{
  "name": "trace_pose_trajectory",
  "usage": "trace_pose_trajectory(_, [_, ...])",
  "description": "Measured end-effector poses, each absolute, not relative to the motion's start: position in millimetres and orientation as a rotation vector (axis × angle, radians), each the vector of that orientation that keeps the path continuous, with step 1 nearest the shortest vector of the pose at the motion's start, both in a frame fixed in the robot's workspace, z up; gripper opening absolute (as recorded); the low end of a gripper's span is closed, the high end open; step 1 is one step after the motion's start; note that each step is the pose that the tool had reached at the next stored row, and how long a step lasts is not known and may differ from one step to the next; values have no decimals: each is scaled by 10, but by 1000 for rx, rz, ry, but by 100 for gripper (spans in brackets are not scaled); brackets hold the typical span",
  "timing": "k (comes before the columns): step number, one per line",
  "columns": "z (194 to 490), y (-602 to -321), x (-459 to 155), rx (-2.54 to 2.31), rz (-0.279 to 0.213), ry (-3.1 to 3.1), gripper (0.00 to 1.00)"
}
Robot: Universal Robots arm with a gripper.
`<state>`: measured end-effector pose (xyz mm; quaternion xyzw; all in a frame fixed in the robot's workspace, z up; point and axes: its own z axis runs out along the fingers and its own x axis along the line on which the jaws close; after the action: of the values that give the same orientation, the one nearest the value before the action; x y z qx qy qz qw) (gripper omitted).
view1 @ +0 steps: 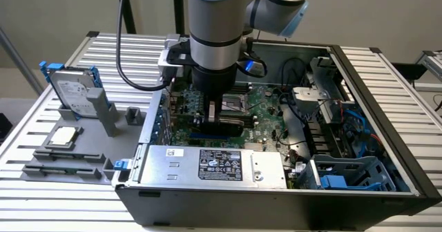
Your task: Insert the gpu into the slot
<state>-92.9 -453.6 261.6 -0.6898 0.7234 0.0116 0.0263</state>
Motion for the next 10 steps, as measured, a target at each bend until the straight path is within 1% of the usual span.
trace_pose_trajectory(10, [2589,-4536,-932,-2133,36,2234,26])
